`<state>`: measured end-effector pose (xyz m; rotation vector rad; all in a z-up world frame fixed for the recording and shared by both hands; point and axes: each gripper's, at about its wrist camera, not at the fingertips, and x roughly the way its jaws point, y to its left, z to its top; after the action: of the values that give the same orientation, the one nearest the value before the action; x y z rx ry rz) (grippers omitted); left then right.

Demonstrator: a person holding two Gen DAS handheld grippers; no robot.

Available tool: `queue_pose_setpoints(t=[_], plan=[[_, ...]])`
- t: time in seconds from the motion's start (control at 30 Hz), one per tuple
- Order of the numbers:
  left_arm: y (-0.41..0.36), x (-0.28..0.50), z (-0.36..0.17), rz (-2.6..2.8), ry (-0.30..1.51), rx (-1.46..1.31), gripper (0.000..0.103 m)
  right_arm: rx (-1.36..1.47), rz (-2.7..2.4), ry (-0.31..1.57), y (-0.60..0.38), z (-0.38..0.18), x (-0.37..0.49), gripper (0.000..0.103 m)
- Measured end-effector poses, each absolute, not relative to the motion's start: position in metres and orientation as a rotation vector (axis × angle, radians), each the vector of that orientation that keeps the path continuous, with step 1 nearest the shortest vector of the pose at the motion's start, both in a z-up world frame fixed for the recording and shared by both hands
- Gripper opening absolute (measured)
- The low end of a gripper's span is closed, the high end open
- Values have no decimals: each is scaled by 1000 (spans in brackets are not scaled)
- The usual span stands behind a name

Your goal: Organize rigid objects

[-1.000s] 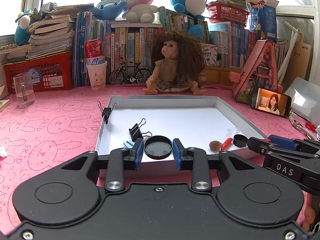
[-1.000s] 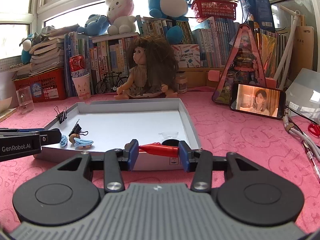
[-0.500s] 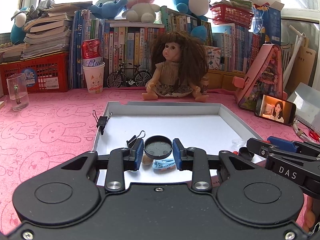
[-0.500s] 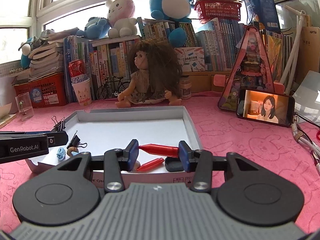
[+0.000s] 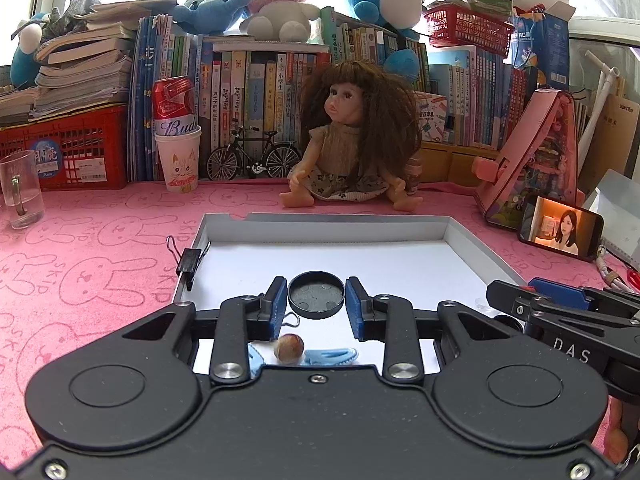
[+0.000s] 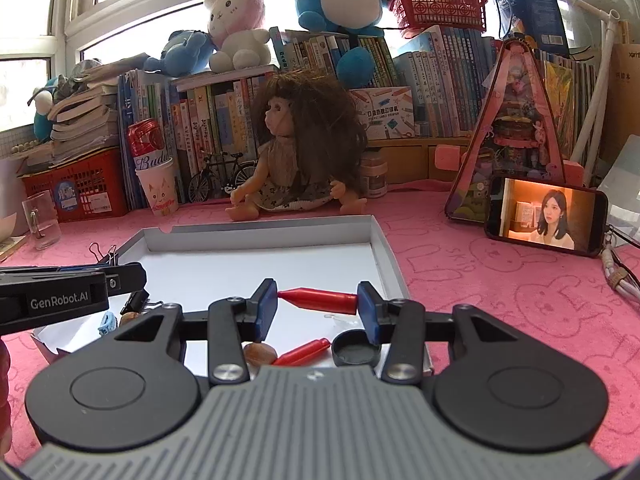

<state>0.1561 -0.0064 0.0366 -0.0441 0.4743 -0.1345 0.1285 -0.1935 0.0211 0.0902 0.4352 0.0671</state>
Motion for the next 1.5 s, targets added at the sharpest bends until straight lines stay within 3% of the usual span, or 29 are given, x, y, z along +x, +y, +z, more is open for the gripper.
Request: queue_pose_setpoints(t=[1.5], plan=[[-23, 212, 28, -141, 578, 45, 30, 75, 191, 653, -183, 4, 193, 49]])
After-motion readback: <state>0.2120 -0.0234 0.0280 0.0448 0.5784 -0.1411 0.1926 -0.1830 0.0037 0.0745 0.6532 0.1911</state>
